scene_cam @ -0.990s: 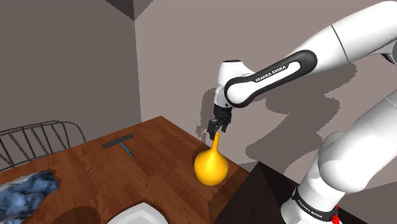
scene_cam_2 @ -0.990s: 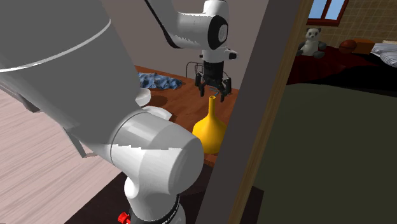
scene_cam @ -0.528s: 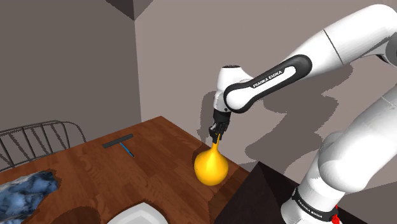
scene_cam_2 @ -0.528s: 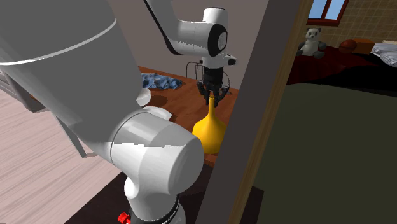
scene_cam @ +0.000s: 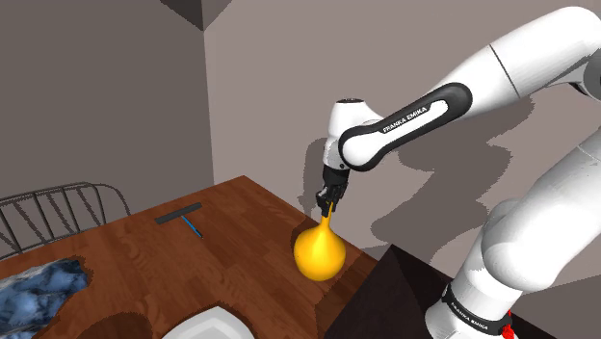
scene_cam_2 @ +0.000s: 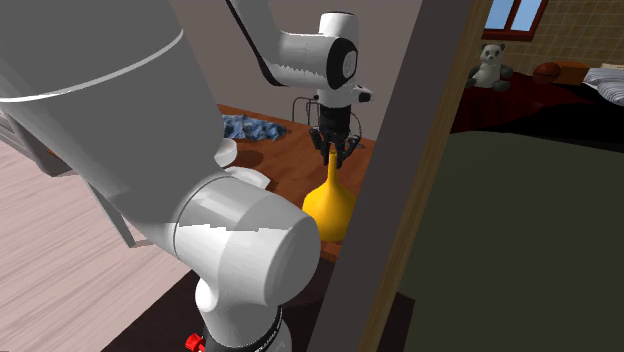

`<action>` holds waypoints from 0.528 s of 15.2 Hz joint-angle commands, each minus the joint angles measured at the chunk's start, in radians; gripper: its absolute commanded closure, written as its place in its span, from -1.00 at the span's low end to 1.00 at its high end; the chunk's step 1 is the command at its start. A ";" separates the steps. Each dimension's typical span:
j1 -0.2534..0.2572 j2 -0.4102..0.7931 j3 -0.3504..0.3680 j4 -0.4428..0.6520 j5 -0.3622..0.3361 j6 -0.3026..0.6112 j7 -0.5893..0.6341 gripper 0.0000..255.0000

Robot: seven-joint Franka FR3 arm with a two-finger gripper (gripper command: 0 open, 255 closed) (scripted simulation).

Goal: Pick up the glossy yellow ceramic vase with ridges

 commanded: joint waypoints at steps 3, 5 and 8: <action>0.001 -0.029 -0.002 0.019 0.002 -0.048 -0.003 1.00; 0.001 -0.047 -0.003 0.032 0.004 -0.079 -0.004 1.00; 0.002 -0.071 -0.006 0.054 0.005 -0.126 -0.006 1.00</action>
